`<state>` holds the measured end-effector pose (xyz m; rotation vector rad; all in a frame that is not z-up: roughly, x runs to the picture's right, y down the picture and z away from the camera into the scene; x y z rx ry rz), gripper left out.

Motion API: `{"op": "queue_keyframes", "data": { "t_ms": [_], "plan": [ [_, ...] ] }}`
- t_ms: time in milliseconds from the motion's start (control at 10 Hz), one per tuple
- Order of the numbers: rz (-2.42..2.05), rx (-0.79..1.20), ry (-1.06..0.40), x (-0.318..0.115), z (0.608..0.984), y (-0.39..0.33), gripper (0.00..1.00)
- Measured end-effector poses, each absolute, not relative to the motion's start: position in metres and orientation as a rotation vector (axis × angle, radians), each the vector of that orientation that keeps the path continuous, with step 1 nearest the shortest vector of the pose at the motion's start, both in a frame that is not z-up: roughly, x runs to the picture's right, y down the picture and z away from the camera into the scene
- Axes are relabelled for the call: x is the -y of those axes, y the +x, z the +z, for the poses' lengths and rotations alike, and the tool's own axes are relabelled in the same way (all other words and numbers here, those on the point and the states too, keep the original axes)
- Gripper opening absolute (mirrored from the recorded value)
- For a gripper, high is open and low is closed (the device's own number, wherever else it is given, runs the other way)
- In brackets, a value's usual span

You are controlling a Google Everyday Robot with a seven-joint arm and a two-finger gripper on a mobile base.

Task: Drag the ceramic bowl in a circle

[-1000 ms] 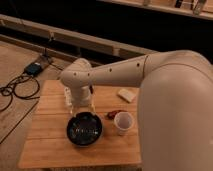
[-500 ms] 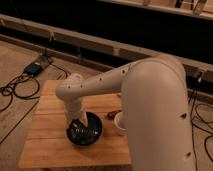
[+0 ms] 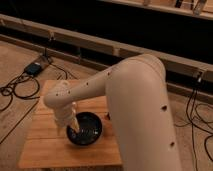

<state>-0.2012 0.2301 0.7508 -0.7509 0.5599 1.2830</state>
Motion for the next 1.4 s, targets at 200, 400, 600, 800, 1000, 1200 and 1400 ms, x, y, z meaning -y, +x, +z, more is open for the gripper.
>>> {"op": "queue_keyframes", "data": {
  "t_ms": [200, 400, 600, 800, 1000, 1200, 1400],
  "plan": [
    [1.258, -0.553, -0.746, -0.240, 0.755, -0.209, 0.65],
    [1.228, -0.538, -0.716, -0.247, 0.763, -0.211, 0.65],
    [1.200, -0.522, -0.675, -0.253, 0.771, -0.210, 0.54],
    [1.199, -0.517, -0.658, -0.255, 0.774, -0.207, 0.35],
    [1.212, -0.518, -0.652, -0.256, 0.774, -0.201, 0.15],
    [1.224, -0.528, -0.641, -0.255, 0.775, -0.191, 0.01],
    [1.241, -0.533, -0.627, -0.247, 0.781, -0.180, 0.00]
  ]
}}
